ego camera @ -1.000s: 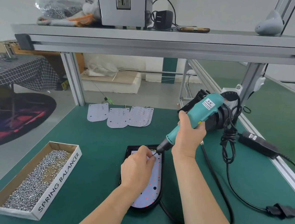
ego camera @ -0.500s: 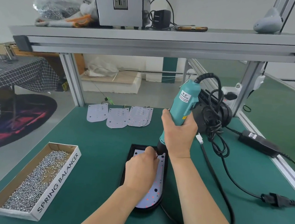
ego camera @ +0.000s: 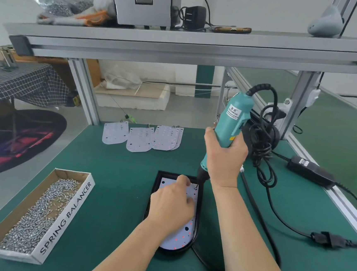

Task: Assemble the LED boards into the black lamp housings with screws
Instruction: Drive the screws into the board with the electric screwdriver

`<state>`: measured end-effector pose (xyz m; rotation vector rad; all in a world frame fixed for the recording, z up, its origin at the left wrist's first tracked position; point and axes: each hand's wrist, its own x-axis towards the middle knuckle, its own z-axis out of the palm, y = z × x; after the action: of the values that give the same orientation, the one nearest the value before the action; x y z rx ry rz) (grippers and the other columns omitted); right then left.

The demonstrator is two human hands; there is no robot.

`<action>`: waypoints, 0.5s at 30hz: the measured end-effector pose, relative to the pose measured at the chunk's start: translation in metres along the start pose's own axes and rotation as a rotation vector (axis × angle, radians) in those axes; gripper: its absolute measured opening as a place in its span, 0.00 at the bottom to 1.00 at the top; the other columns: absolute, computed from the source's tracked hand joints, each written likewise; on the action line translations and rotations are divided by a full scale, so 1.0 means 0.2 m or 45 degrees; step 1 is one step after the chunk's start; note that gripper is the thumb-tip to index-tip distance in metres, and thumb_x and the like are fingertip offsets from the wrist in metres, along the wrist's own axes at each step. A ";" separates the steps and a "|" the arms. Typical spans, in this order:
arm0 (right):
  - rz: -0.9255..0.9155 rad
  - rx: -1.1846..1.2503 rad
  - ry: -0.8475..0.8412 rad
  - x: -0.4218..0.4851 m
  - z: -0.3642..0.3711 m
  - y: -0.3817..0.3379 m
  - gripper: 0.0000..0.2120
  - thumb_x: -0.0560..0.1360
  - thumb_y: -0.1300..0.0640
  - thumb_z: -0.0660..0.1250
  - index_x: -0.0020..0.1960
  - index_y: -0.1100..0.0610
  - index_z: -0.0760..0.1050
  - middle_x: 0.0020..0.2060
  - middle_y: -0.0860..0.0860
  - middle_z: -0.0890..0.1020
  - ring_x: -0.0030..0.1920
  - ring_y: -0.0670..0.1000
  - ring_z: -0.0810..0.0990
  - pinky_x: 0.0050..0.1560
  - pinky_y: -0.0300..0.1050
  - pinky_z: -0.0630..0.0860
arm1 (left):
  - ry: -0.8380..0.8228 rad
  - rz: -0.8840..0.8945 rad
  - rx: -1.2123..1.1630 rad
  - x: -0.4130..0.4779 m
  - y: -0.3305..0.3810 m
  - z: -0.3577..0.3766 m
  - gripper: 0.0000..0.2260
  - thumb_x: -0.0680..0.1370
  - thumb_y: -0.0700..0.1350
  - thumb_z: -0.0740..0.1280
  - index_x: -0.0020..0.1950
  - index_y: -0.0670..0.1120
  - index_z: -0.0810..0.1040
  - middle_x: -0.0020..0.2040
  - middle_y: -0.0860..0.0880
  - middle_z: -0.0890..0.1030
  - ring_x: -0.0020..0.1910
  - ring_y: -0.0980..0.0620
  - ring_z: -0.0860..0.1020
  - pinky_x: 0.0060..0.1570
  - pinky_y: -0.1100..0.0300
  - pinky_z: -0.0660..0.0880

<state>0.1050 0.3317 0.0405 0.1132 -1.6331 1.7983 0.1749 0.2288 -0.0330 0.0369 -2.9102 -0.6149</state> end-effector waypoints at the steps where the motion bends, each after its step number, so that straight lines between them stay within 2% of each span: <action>1: 0.000 -0.015 -0.016 0.00 0.00 0.00 0.13 0.70 0.54 0.72 0.38 0.60 0.71 0.26 0.44 0.72 0.27 0.46 0.69 0.28 0.40 0.70 | -0.029 0.008 0.001 0.01 0.00 -0.01 0.17 0.77 0.47 0.61 0.66 0.52 0.68 0.32 0.55 0.71 0.38 0.47 0.72 0.39 0.57 0.66; 6: 0.000 -0.058 -0.087 -0.01 0.01 0.01 0.13 0.69 0.54 0.72 0.35 0.52 0.68 0.25 0.41 0.71 0.26 0.45 0.68 0.29 0.37 0.69 | -0.046 0.055 0.062 0.00 0.02 -0.01 0.16 0.77 0.46 0.61 0.65 0.49 0.68 0.37 0.52 0.74 0.39 0.44 0.72 0.40 0.56 0.67; 12: 0.009 -0.124 -0.118 -0.02 0.01 0.04 0.12 0.69 0.53 0.71 0.35 0.52 0.68 0.25 0.42 0.72 0.27 0.47 0.69 0.30 0.44 0.72 | -0.034 0.049 0.061 0.01 0.02 0.00 0.15 0.78 0.46 0.61 0.64 0.49 0.68 0.37 0.53 0.74 0.38 0.45 0.72 0.40 0.56 0.66; 15: 0.009 -0.136 -0.114 -0.02 0.01 0.05 0.12 0.69 0.52 0.71 0.36 0.52 0.68 0.25 0.42 0.72 0.27 0.47 0.69 0.30 0.45 0.72 | -0.039 0.045 0.061 0.01 0.02 0.00 0.15 0.78 0.46 0.61 0.64 0.49 0.68 0.36 0.54 0.73 0.38 0.45 0.72 0.39 0.56 0.66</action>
<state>0.1015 0.3288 0.0304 0.1413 -1.7909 1.7296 0.1729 0.2324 -0.0306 -0.0184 -2.9484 -0.5443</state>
